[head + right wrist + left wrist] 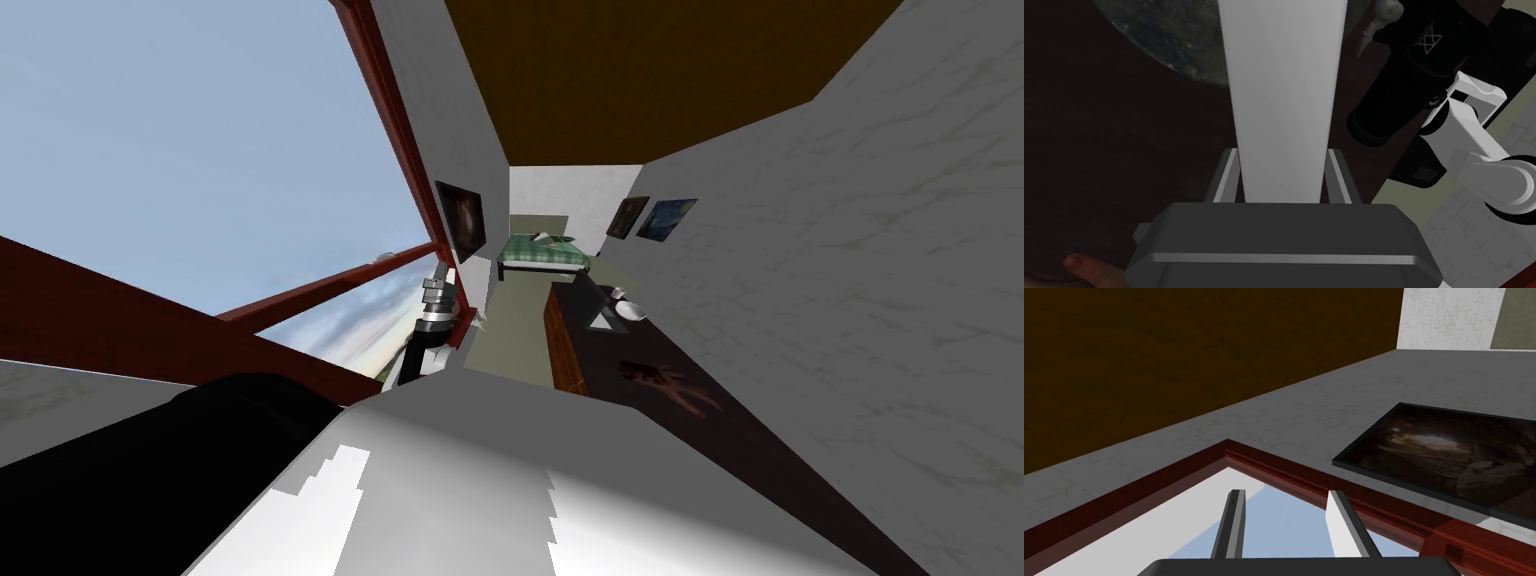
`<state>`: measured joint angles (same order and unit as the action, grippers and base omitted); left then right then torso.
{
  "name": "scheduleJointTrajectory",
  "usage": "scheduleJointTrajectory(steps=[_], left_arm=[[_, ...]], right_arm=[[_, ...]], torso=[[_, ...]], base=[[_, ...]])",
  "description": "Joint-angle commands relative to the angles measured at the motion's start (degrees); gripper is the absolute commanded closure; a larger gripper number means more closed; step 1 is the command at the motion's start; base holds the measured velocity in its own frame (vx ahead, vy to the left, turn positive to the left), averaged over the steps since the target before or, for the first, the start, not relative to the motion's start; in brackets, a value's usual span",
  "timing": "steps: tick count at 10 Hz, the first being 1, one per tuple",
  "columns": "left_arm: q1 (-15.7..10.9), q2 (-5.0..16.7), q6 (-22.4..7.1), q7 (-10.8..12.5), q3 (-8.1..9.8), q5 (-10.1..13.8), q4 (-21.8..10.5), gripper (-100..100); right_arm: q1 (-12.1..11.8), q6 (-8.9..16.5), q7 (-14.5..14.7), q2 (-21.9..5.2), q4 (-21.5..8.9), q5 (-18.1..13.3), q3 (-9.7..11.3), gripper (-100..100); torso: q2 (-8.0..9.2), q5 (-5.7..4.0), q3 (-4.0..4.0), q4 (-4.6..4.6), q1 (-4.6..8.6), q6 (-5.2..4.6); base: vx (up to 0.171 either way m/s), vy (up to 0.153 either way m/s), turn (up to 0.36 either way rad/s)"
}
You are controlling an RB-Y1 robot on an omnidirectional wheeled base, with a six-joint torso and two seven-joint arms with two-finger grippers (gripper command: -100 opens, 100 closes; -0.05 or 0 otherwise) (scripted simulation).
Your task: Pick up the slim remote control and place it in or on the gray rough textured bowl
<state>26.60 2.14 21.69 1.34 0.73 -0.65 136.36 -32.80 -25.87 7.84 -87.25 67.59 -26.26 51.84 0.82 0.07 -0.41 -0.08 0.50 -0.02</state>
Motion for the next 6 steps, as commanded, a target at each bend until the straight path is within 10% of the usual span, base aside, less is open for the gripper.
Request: scheduleJointTrajectory(steps=[1, 6], left_arm=[[0.0, 0.0, 0.0, 0.0, 0.0, 0.0, 0.0, 0], [0.01, -0.01, 0.0, 0.0, 0.0, 0.0, 0.0, 0]], right_arm=[[0.26, -0.82, -0.6, -1.16, 0.43, 0.33, -0.51, 100], [0.23, -3.45, -3.98, -6.07, 1.89, 1.91, -3.17, 100]], torso=[[0.0, 0.0, 0.0, 0.0, 0.0, 0.0], [-0.05, 0.06, 0.01, -0.01, -0.32, -0.23]], base=[[-0.206, -0.113, -0.014], [-0.181, -0.08, -0.091]])
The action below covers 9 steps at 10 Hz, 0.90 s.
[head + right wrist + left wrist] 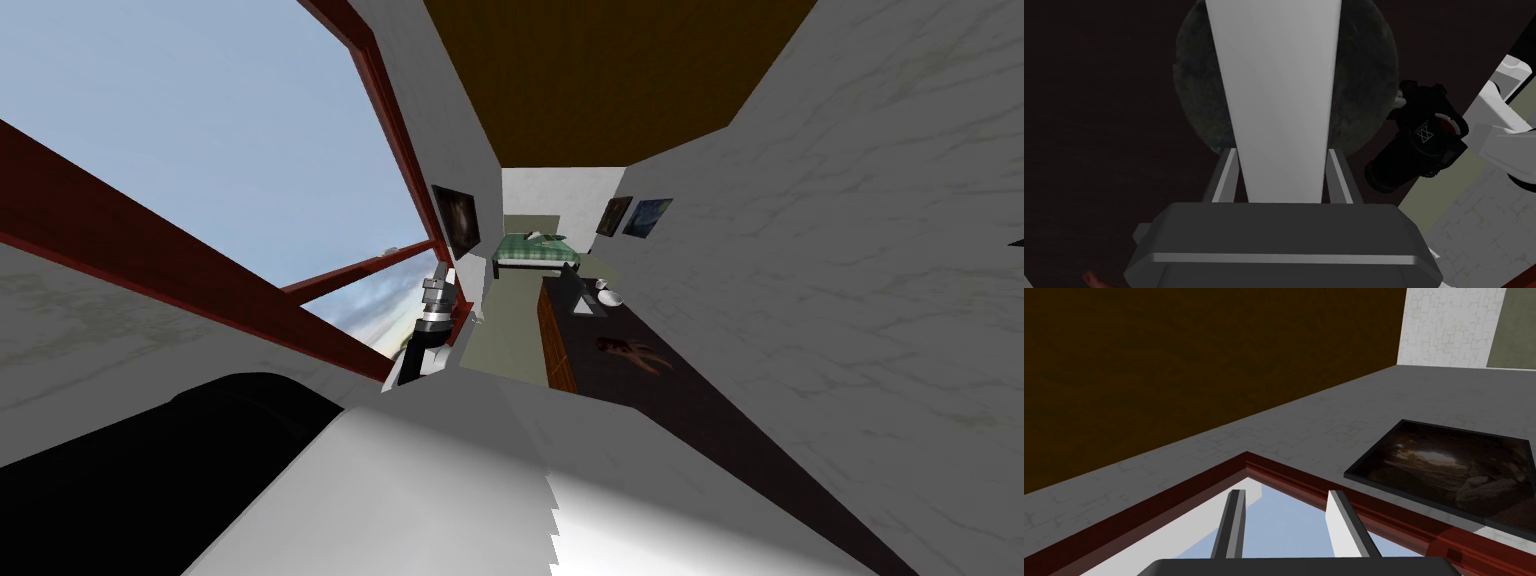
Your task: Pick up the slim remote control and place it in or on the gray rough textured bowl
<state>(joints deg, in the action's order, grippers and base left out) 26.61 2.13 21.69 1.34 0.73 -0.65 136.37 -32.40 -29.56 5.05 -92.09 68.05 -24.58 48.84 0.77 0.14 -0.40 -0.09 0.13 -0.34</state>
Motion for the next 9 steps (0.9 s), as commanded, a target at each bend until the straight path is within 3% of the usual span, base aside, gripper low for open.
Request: scheduleJointTrajectory(steps=[1, 2, 6, 7, 8, 9], left_arm=[[0.0, 0.0, 0.0, 0.0, 0.0, 0.0, 0.0, 0], [0.0, 0.0, 0.0, 0.0, -0.01, 0.0, 0.0, 0], [0.01, 0.0, 0.0, 0.0, -0.01, 0.0, 0.01, 0], [0.01, 0.0, 0.0, 0.0, -0.01, 0.0, 0.01, 0], [0.01, 0.0, 0.0, 0.0, -0.01, 0.0, 0.01, 0], [0.01, -0.01, 0.0, 0.0, -0.01, 0.0, 0.01, 0]], right_arm=[[0.0, 0.0, 0.0, 0.0, 0.0, 0.0, 0.0, 100], [-0.07, -0.15, -0.11, -0.06, -0.13, 0.01, -0.01, -100], [-0.1, -0.13, -0.1, -0.04, -0.13, 0.01, 0.02, -100], [-0.1, -0.13, -0.1, -0.04, -0.13, 0.01, 0.02, 0], [-0.08, -0.97, -0.35, -1.97, 0.75, 0.5, -0.23, -100], [-0.07, -1.4, -0.48, -2.94, 1.19, 0.75, -0.36, -100]], torso=[[0.0, 0.0, 0.0, 0.0, 0.0, 0.0], [-0.29, -0.01, 0.14, 0.03, -0.15, 0.11], [-0.74, 0.04, 0.42, 0.15, -0.32, 0.15], [-0.75, 0.04, 0.43, 0.15, -0.32, 0.15], [-0.76, 0.04, 0.43, 0.15, -0.32, 0.15], [-0.74, 0.05, 0.42, 0.15, -0.34, 0.14]], base=[[-0.073, -0.029, -0.046], [-0.016, -0.007, -0.001], [-0.002, -0.001, 0.0], [0.0, 0.0, 0.0], [-0.008, 0.005, -0.056], [-0.018, 0.012, -0.054]])
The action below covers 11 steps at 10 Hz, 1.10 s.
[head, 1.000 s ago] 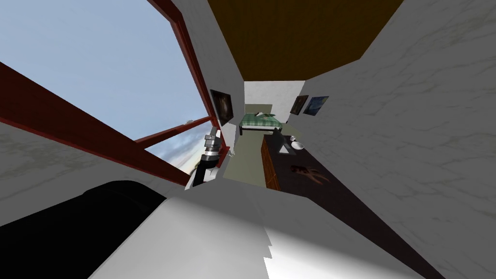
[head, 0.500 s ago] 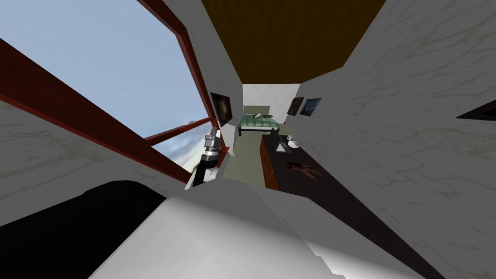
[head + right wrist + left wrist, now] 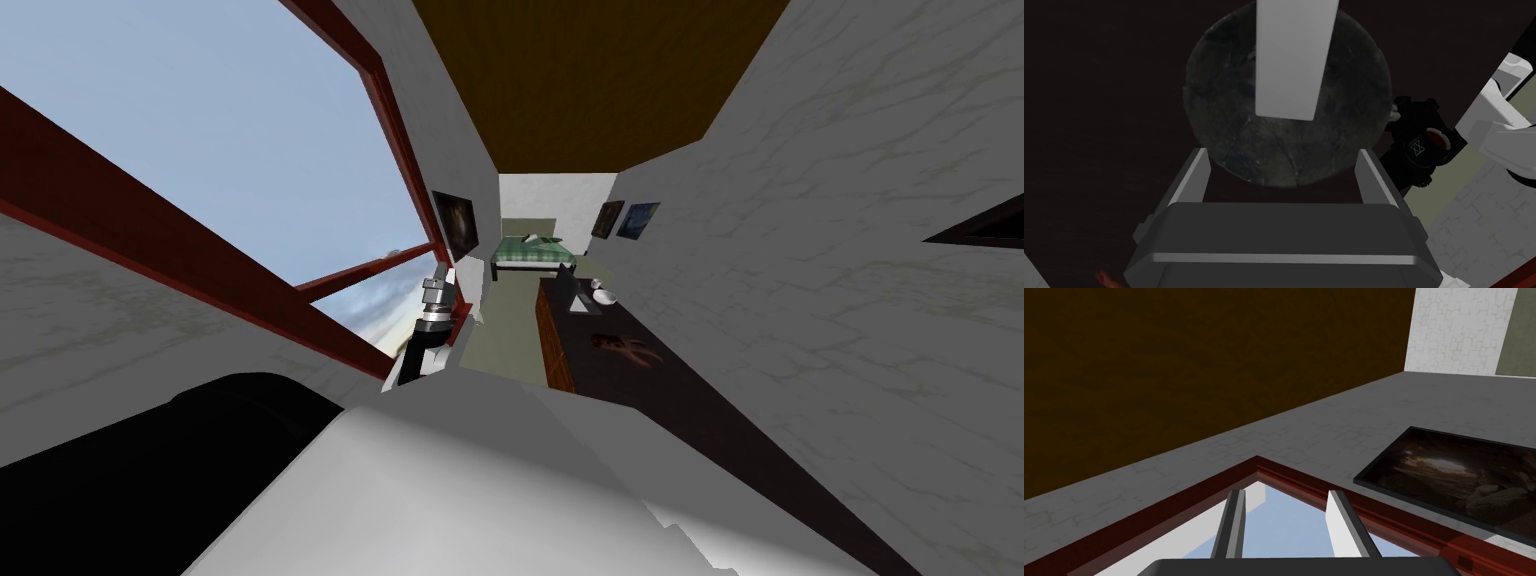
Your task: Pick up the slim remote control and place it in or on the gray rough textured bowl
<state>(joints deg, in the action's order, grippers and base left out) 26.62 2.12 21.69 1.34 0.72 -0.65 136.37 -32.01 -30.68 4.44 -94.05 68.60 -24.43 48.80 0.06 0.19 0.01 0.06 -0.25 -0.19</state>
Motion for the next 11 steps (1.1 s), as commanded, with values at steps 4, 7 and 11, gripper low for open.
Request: scheduleJointTrajectory(steps=[4, 7, 11], left_arm=[[0.0, 0.0, 0.0, 0.0, 0.0, 0.0, 0.0, 0], [0.0, 0.0, 0.0, 0.0, 0.0, 0.0, 0.0, 0], [0.0, 0.0, 0.0, 0.0, 0.0, 0.0, 0.0, 0]], right_arm=[[-0.42, -2.39, -0.49, -5.8, 2.84, 1.84, -0.95, -100], [-0.36, -2.96, -0.54, -6.66, 3.02, 2.05, -1.1, 0], [-0.37, -2.93, -0.54, -6.65, 3.02, 2.05, -1.1, 0]], torso=[[0.01, 0.0, -0.01, 0.0, -0.02, 0.0], [-0.01, -0.02, 0.0, 0.0, 0.02, 0.0], [-0.05, -0.03, 0.03, 0.01, 0.05, 0.0]], base=[[-0.017, 0.012, -0.052], [-0.008, 0.005, -0.024], [0.0, 0.0, 0.0]])
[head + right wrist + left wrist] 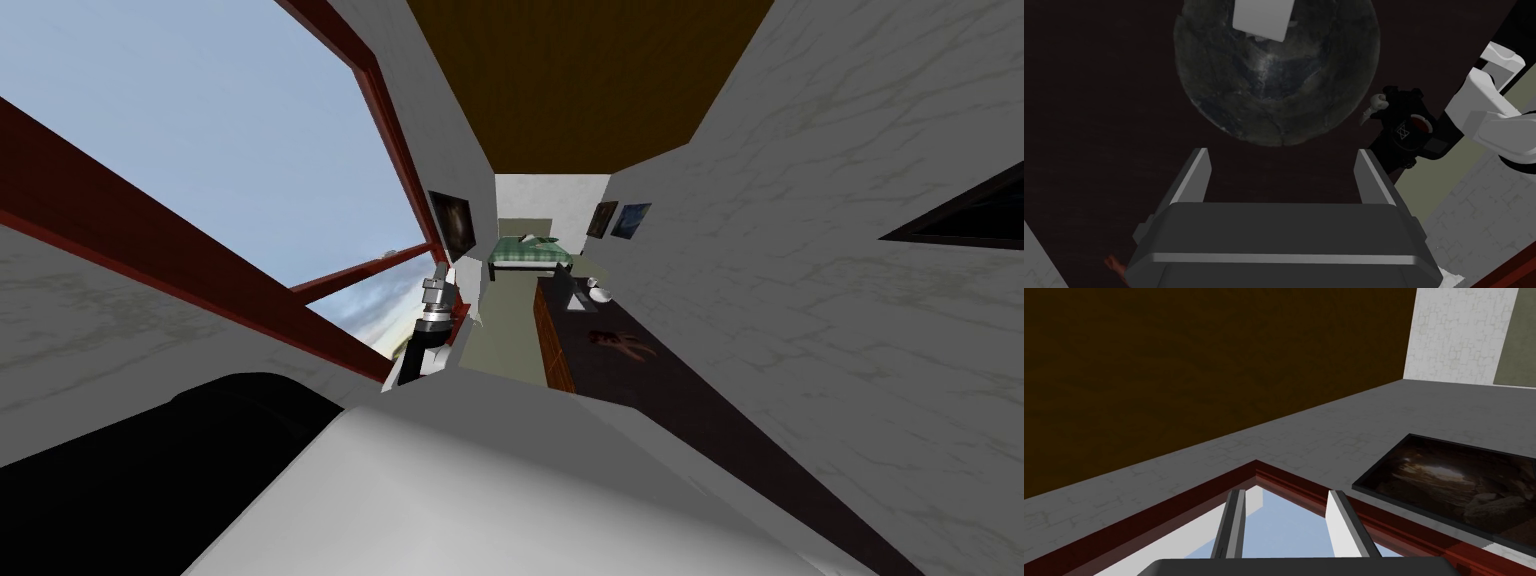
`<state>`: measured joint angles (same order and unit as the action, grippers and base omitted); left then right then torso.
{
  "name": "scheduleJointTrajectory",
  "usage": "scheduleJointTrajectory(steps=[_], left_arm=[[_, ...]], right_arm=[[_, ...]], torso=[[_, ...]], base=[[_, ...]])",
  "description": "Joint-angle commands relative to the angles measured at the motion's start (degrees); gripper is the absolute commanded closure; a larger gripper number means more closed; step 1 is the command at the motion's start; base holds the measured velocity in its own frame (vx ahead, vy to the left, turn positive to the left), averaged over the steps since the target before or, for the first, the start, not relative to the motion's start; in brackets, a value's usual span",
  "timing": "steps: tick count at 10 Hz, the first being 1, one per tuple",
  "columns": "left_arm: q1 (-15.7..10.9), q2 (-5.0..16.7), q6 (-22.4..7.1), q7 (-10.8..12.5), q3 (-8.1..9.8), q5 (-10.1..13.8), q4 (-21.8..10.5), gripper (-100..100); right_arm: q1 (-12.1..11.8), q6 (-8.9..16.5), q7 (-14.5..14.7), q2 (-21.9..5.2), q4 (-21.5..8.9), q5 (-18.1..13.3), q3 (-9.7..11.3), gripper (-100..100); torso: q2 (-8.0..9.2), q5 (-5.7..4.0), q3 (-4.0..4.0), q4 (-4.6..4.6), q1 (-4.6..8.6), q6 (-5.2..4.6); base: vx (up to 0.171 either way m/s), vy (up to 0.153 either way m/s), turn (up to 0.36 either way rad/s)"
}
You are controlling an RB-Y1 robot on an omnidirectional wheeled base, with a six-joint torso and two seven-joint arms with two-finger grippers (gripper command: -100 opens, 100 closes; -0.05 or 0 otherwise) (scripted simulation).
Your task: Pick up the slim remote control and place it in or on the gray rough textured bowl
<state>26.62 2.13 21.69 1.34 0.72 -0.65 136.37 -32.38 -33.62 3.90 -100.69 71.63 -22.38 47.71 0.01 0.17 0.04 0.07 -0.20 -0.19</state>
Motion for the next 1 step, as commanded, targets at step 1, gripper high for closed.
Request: scheduleJointTrajectory(steps=[1], left_arm=[[0.0, 0.0, 0.0, 0.0, 0.0, 0.0, 0.0, 0]], right_arm=[[0.0, 0.0, 0.0, 0.0, 0.0, 0.0, 0.0, 0]], torso=[[0.0, 0.0, 0.0, 0.0, 0.0, 0.0]], base=[[0.0, 0.0, 0.0]])
